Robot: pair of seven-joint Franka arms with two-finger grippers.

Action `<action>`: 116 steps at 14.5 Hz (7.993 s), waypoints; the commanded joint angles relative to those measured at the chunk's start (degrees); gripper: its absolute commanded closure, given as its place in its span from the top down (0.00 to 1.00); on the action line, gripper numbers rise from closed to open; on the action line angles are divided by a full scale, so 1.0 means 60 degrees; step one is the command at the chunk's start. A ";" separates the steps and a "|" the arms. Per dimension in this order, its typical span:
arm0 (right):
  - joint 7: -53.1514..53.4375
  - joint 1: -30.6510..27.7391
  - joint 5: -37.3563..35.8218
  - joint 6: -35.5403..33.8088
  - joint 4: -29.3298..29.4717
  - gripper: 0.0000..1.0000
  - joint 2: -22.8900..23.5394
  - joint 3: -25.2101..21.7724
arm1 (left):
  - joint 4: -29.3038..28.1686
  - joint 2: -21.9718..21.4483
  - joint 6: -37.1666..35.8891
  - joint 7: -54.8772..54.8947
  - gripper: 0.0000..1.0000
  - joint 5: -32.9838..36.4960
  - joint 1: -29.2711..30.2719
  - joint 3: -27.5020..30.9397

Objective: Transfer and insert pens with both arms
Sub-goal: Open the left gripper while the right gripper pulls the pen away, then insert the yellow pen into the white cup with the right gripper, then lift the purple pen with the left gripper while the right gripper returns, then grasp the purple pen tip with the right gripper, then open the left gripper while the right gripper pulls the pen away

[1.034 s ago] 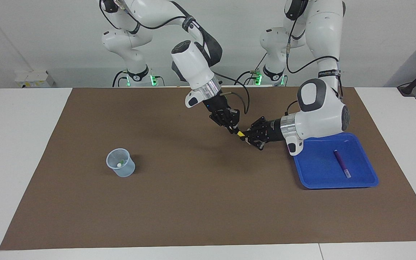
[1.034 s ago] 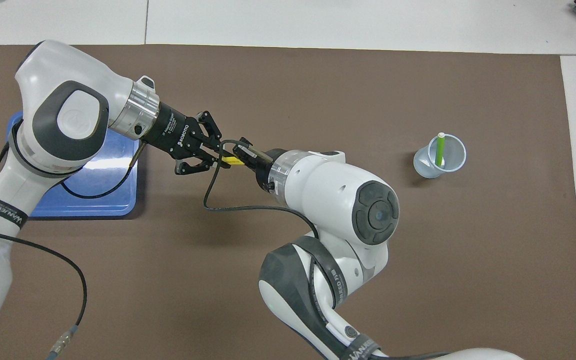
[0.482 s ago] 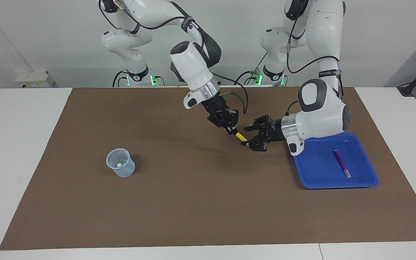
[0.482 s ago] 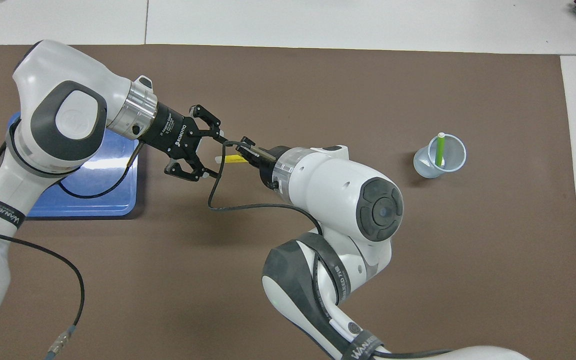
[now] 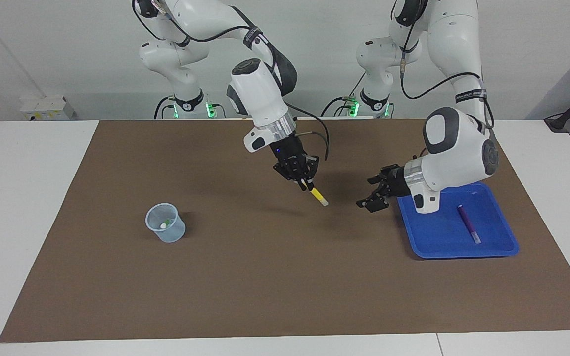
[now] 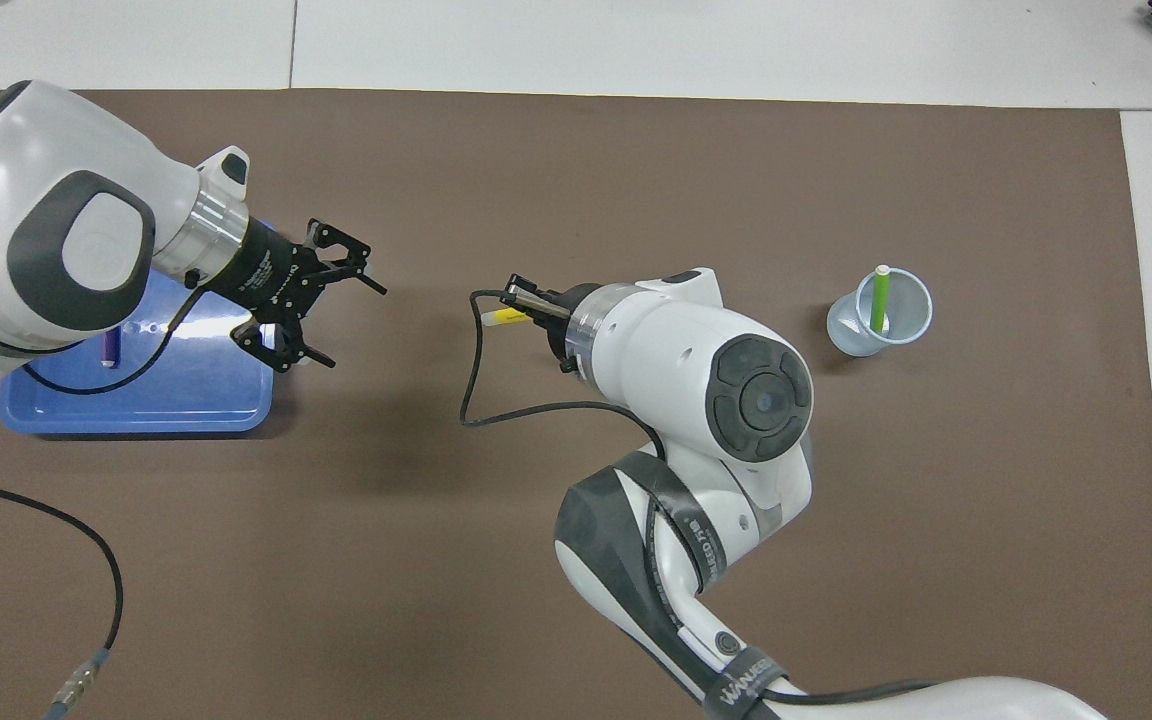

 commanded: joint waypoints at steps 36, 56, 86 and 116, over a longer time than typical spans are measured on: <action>-1.4779 -0.4971 -0.1495 -0.4100 -0.0624 0.00 -0.1981 0.0171 | 0.2369 0.2890 0.0616 0.9856 0.00 0.5482 0.2779 -0.0212; -1.4955 -0.4765 -0.1480 -0.3134 -0.1210 1.00 -0.1541 0.0171 | 0.1212 0.1411 -0.2462 0.0090 0.00 -0.1401 0.1125 -0.0417; 0.1011 -0.0942 0.2915 -0.0497 0.1104 0.91 -0.0077 0.0333 | 0.1109 0.1426 -0.0763 -0.3987 0.00 -0.4039 -0.0400 -0.0432; 0.0792 -0.0297 0.1366 -0.0613 0.1178 0.00 0.0349 0.0274 | 0.1007 0.1338 -0.0718 -0.4470 0.93 -0.4304 -0.0415 -0.0388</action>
